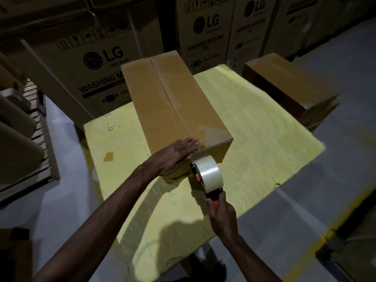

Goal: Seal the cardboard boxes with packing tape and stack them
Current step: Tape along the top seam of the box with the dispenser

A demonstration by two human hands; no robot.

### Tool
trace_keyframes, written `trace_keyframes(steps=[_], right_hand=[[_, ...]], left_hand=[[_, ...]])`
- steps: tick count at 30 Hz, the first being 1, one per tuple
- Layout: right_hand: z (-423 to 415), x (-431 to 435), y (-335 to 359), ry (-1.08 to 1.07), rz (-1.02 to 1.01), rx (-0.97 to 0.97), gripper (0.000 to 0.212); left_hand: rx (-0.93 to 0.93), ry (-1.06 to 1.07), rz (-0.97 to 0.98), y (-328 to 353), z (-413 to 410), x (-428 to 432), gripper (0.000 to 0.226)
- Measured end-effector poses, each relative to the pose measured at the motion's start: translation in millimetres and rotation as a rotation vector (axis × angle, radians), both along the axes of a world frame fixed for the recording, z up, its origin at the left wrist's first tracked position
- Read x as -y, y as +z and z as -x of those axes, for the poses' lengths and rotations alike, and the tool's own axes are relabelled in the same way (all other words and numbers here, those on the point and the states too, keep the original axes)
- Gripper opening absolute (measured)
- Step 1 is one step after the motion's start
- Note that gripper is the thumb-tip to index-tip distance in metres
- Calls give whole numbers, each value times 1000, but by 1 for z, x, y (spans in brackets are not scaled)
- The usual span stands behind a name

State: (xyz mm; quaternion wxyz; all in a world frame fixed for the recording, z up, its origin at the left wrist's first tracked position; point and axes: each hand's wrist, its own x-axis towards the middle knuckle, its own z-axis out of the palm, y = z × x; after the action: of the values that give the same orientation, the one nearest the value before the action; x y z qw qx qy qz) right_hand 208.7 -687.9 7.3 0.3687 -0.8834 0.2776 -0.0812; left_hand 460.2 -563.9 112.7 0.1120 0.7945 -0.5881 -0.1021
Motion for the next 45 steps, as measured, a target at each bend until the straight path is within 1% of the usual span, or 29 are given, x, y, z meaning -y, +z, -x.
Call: trace_keyframes(steps=[1, 2, 3, 5, 6, 7, 9, 10, 13, 15, 17, 20, 25, 27, 34, 37, 41, 42, 45], right_hand=[[-1, 1, -1, 10, -9, -11, 57], [-1, 2, -2, 16, -6, -28, 57], [2, 4, -4, 21, 12, -47, 64], [14, 6, -9, 25, 39, -62, 94], [18, 8, -15, 22, 33, -63, 100], [20, 10, -21, 27, 35, -51, 98], [17, 16, -24, 44, 37, -27, 84], [13, 18, -23, 36, 34, -13, 83], [8, 18, -21, 34, 18, 6, 90], [9, 18, -20, 19, 12, -2, 90], [12, 15, -22, -5, -11, -37, 90], [18, 8, -26, -35, -61, -72, 98], [20, 6, -28, -60, -91, -115, 101], [15, 6, -20, -46, -99, -133, 96], [6, 1, -17, -34, -232, -210, 46], [4, -3, -12, -46, -219, -210, 45], [2, -9, 2, -18, -162, -121, 63], [1, -10, 10, -21, -187, -109, 62], [-4, -8, 28, -36, -277, -149, 43]], left_hand=[[6, 12, 9, 2, 0, 0, 60], [11, 32, 18, 5, -1, -1, 57], [11, 56, 25, 8, -4, -2, 55], [-3, 89, 33, 14, -10, -3, 54], [-1, 91, 25, 16, -12, -3, 53], [3, 83, 19, 16, -12, -3, 53], [24, 76, 29, 15, -9, -3, 53], [41, 88, 34, 14, -7, -2, 54], [97, 123, 67, 14, -5, 3, 61], [161, 148, 73, 11, -3, 9, 67], [235, 206, 26, 7, 3, 16, 78], [310, 317, -52, 3, 7, 26, 84], [322, 495, -140, 3, 15, 35, 102], [335, 514, -159, 0, 17, 38, 104], [345, 552, -210, 3, 18, 45, 108], [323, 556, -207, -4, 24, 47, 105], [317, 562, -190, -4, 22, 49, 105], [323, 561, -194, -3, 20, 49, 106], [327, 557, -191, 0, 24, 48, 106]])
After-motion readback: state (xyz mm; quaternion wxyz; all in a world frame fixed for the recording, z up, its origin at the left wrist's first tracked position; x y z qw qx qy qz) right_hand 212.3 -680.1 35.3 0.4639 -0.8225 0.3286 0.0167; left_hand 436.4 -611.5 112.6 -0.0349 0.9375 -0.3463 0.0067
